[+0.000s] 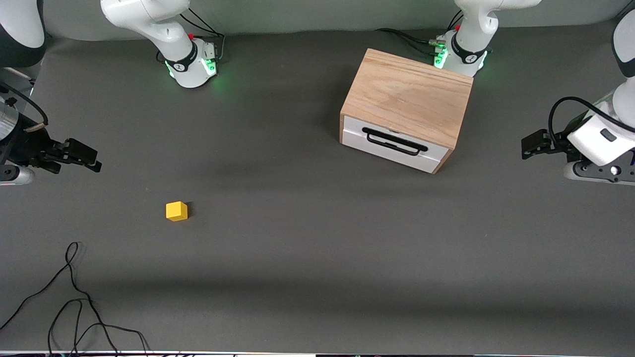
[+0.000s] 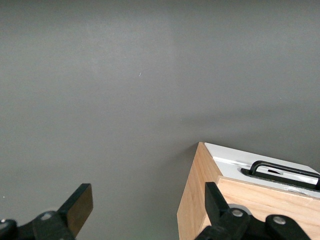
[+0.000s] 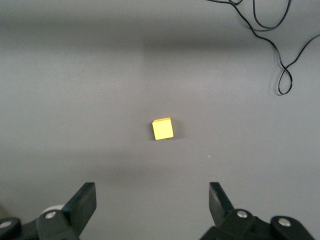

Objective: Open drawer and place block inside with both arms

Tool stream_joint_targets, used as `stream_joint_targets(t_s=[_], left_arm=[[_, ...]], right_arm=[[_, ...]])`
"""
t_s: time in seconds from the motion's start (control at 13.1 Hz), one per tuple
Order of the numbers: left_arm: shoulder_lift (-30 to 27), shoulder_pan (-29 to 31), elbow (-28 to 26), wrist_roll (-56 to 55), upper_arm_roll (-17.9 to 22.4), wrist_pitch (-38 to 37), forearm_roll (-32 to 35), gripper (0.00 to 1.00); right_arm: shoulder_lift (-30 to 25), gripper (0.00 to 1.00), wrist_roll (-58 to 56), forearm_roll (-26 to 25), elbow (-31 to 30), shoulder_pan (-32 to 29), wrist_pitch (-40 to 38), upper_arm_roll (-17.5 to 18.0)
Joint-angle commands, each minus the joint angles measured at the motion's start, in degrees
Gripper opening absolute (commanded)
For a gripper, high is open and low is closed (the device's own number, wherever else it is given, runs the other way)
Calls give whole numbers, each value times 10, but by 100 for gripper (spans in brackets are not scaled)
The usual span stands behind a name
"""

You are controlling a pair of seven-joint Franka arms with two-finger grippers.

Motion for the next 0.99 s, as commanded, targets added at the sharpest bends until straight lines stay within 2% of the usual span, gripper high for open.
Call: stream_joint_targets(t_s=[0.0, 0.92], left_arm=[[-5, 3, -2, 7, -1, 3, 1, 100], [-6, -20, -2, -4, -4, -1, -5, 100]], right_arm=[[-1, 100, 15, 1, 2, 7, 1, -7], [12, 100, 39, 0, 4, 3, -3, -11]])
